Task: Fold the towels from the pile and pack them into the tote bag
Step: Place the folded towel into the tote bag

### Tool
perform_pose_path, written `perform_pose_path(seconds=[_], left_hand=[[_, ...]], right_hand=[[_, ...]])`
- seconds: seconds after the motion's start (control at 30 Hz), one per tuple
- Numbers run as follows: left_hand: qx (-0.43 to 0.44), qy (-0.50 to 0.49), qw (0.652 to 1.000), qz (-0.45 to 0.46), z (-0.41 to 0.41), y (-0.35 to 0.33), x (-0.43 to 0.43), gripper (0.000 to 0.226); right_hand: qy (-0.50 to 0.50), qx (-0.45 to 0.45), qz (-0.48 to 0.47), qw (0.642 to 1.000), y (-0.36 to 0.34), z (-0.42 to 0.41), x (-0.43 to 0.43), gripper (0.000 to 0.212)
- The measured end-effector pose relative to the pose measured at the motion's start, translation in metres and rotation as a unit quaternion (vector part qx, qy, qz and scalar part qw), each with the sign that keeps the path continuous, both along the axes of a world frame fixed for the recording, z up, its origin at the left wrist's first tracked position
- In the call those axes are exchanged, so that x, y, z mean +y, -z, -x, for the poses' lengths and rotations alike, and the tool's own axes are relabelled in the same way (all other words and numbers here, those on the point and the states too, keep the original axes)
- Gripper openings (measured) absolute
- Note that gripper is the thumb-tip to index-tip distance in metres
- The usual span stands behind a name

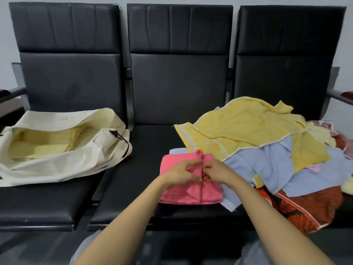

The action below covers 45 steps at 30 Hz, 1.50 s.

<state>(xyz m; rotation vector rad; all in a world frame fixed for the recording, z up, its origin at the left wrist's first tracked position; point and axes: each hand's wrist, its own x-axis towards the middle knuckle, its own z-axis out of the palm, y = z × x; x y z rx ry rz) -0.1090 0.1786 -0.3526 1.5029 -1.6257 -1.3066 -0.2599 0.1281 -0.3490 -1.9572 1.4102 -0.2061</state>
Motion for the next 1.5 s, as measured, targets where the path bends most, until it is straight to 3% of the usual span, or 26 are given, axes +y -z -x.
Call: perform_pose_path(seconds=[0.1,0.2,0.27,0.4,0.53,0.67,0.77,0.83,0.97,1.13,1.27,1.37,1.43,1.5], left_hand=[[0.135,-0.01,0.99,-0.028,0.0,-0.002,0.0,0.061],[0.212,-0.044,0.975,-0.042,-0.006,-0.004,0.001,0.059],[0.197,-0.078,0.977,-0.024,-0.012,-0.003,0.003,0.051],[0.096,-0.162,0.981,0.038,-0.031,0.002,0.004,0.031],[-0.001,-0.234,0.97,0.065,-0.054,0.011,0.004,0.02],[-0.065,-0.27,0.96,0.019,-0.069,0.019,0.005,0.026],[-0.117,-0.246,0.961,-0.043,-0.07,0.022,0.008,0.039],[-0.155,-0.218,0.961,-0.072,-0.068,0.022,0.011,0.033],[-0.147,-0.213,0.962,-0.085,-0.063,0.022,0.011,0.027],[-0.159,-0.194,0.966,-0.066,-0.059,0.022,0.011,0.032],[-0.137,-0.176,0.974,-0.042,-0.057,0.023,0.012,0.024],[-0.105,-0.17,0.979,-0.032,-0.055,0.019,0.013,0.027],[-0.08,-0.191,0.978,-0.02,-0.055,0.014,0.014,0.022],[-0.024,-0.227,0.974,0.0,-0.057,0.005,0.015,0.021]], right_hand=[[0.024,-0.006,-0.001,1.0,-0.002,-0.002,-0.002,0.027],[0.098,-0.118,-0.061,0.986,-0.007,-0.003,0.0,0.03],[0.128,-0.151,-0.109,0.974,-0.007,-0.003,-0.001,0.04],[0.054,0.0,0.01,0.998,-0.001,-0.004,0.002,0.034],[0.038,0.026,0.064,0.997,0.004,-0.009,0.01,0.024],[0.073,-0.051,0.061,0.994,-0.003,0.001,0.004,0.011],[0.065,0.03,0.077,0.994,0.004,0.008,0.002,0.013],[0.078,0.097,0.093,0.988,0.015,0.006,0.004,0.021],[0.137,0.107,0.083,0.981,0.022,0.003,0.005,0.049],[0.091,0.067,0.033,0.993,0.019,0.009,-0.005,0.028],[0.105,0.025,-0.025,0.994,0.022,0.007,-0.005,0.049],[0.109,0.056,-0.018,0.992,0.018,0.006,-0.006,0.044],[0.11,-0.011,-0.028,0.993,0.008,0.005,-0.003,0.037],[0.111,-0.151,-0.073,0.98,-0.005,0.005,0.0,0.028]])
